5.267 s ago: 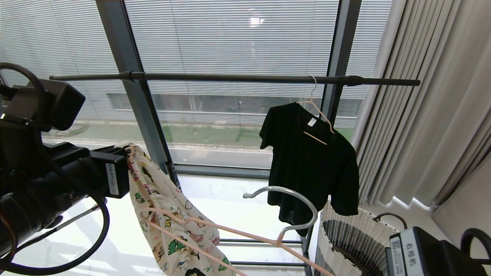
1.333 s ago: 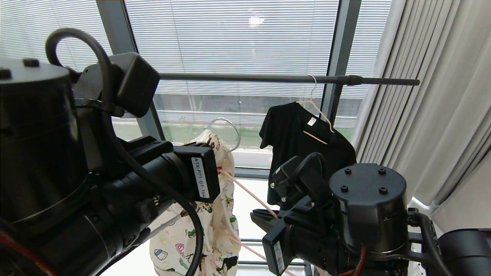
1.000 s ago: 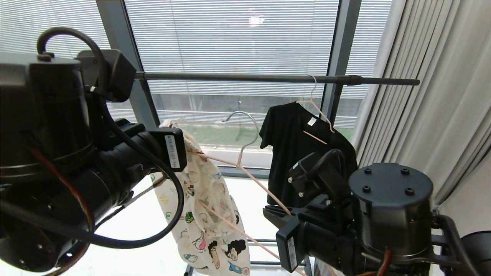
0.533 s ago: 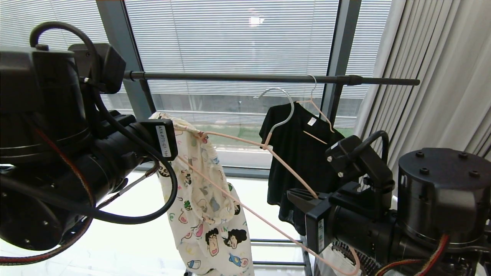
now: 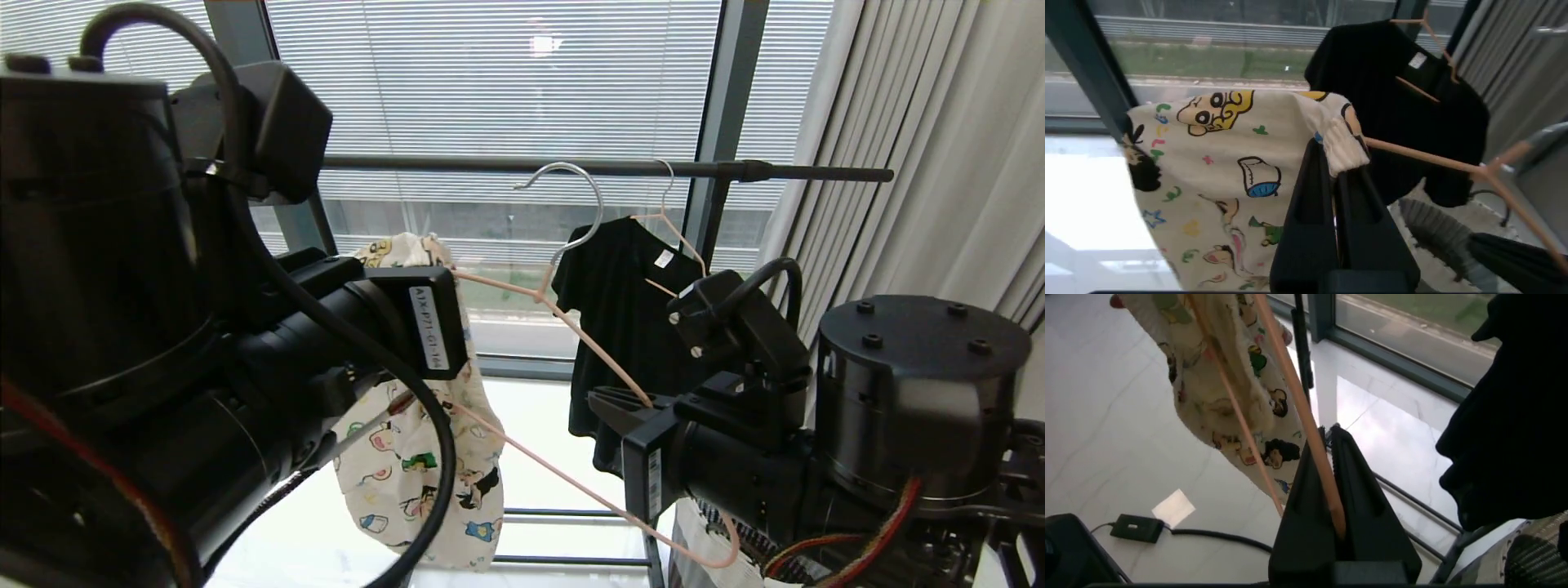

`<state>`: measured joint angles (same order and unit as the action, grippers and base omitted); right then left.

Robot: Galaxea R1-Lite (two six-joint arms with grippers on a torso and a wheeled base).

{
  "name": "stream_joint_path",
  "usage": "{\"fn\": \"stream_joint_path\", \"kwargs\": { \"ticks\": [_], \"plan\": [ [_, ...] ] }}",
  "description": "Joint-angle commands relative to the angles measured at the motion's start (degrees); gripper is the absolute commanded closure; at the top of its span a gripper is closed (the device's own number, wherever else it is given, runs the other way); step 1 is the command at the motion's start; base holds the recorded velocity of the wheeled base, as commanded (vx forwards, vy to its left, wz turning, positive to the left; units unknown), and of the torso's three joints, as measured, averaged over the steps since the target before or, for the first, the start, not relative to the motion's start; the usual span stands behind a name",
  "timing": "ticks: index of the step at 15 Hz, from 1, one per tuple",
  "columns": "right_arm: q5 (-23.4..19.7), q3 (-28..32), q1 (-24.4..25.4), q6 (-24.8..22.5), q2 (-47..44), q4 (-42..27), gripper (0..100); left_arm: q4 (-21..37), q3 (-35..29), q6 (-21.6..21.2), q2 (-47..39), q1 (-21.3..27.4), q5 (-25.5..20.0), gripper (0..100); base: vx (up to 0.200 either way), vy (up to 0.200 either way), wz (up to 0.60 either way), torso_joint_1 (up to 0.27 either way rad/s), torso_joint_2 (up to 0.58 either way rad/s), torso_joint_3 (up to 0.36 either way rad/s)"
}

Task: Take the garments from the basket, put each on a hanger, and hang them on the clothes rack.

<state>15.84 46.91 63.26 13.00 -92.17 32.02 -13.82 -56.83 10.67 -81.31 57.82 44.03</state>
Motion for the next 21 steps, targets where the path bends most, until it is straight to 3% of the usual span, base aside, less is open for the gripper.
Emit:
{"fn": "stream_joint_path", "kwargs": {
  "ticks": [1, 7, 11, 12, 18, 21],
  "plan": [
    [0.0, 1.6, 1.3, 0.0, -2.4, 0.1, 100, 0.1, -3.3, 1.5, -3.8, 4.1, 0.0, 100, 0.000, 0.000, 0.00, 0.000, 0.00, 0.000],
    [0.5, 2.5, 1.9, 0.3, -3.5, 0.1, 100, 0.1, -4.3, 2.5, -5.4, 4.8, 0.1, 100, 0.000, 0.000, 0.00, 0.000, 0.00, 0.000],
    [2.0, 2.4, 0.6, 0.4, -2.8, 0.1, 100, 0.1, 1.5, 2.3, -0.2, 4.8, 0.0, 100, 0.000, 0.000, 0.00, 0.000, 0.00, 0.000],
    [2.0, 2.4, 0.3, 0.3, -2.7, 0.1, 100, 0.1, 3.2, 2.2, 1.4, 4.8, 0.0, 0, 0.000, 0.000, 0.00, 0.000, 0.00, 0.000],
    [1.9, 1.4, 0.0, -0.9, -0.6, 0.1, 100, 0.1, 5.9, -5.8, 6.9, 4.9, -0.4, 0, 0.000, 0.000, 0.00, 0.000, 0.00, 0.000],
    [-1.4, -5.6, -0.3, -4.8, 4.9, 0.1, 100, 0.1, 11.9, -13.4, 12.8, 2.6, -3.1, 0, 0.000, 0.000, 0.00, 0.000, 0.00, 0.000]
  ]
}}
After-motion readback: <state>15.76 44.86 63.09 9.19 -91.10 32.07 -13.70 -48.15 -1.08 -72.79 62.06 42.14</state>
